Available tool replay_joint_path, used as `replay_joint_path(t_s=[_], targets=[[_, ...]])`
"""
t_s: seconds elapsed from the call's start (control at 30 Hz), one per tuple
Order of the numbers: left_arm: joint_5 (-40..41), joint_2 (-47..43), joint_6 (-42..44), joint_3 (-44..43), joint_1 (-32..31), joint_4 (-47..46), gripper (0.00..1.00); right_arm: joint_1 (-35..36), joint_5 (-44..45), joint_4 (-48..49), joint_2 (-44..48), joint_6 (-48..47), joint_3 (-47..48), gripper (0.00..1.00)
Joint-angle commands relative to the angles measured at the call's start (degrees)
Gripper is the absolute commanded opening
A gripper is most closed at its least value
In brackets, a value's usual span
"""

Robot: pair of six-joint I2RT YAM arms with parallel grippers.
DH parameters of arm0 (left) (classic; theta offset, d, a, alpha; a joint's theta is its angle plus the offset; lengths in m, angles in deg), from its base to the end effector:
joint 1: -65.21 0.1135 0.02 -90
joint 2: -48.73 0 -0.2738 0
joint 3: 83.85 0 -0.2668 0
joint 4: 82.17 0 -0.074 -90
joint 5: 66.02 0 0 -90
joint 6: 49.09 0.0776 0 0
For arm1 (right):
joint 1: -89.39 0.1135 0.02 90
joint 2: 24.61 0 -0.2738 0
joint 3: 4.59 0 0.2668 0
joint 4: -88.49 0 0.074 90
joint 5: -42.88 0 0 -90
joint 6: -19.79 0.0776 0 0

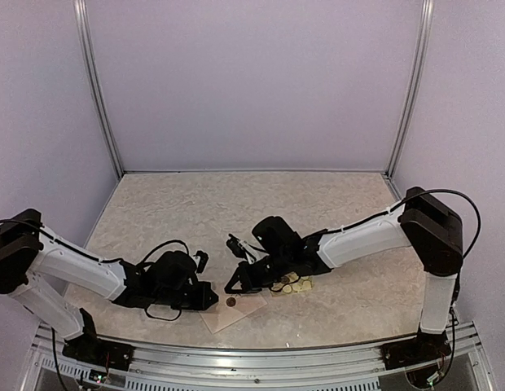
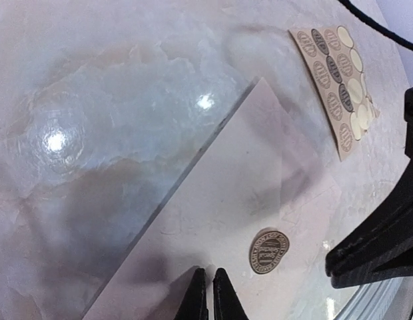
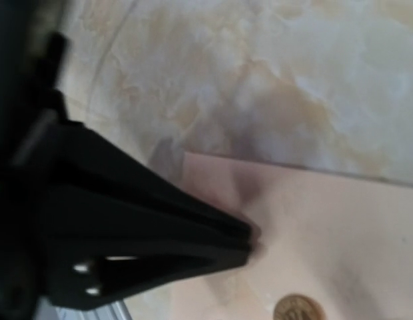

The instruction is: Place the letter into the envelope and seal it

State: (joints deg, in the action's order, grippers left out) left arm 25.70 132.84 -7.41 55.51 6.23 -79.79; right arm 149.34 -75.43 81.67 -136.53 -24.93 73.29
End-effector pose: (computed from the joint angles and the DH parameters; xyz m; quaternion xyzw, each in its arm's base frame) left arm 0.1520 -0.2483 0.0936 0.0805 0.9231 -0.2944 0.2339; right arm 0.1940 0.4088 0.1251 -0.2134 0.8616 0.4554 0.0681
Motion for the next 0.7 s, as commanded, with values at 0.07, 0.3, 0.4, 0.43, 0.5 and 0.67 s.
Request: replay_joint_path(t_s=[0.07, 0.3, 0.4, 0.43, 0.5, 0.67], targets=[[0.17, 4.92, 1.29, 1.35, -0.91, -1.26, 0.03, 0.72, -2.36, 0.93, -3.72, -0.26, 2.03, 0.00], [0.26, 6.32, 1.12, 2.74, -1.22, -1.36, 0.03, 0.87, -2.99, 0.95, -5.21, 0.34, 1.66, 0.00], [0.46, 6.31, 1.03, 2.76, -1.22, -1.19, 0.03, 0.87, -2.57, 0.49, -5.45, 0.55, 1.39, 0.00], [0.54, 6.25, 1.03, 2.67, -1.22, -1.12, 0.03, 0.88, -2.37, 0.26, -5.56, 0.75, 1.24, 0.00], [0.66, 6.28, 1.04, 2.66, -1.23, -1.00, 0.03, 0.87, -1.75, -0.09, -5.74, 1.17, 1.08, 0.00], [0.48, 6.41, 1.03, 2.73, -1.25, -0.82, 0.03, 0.88, -1.04, -0.12, -5.94, 1.98, 0.24, 0.00]])
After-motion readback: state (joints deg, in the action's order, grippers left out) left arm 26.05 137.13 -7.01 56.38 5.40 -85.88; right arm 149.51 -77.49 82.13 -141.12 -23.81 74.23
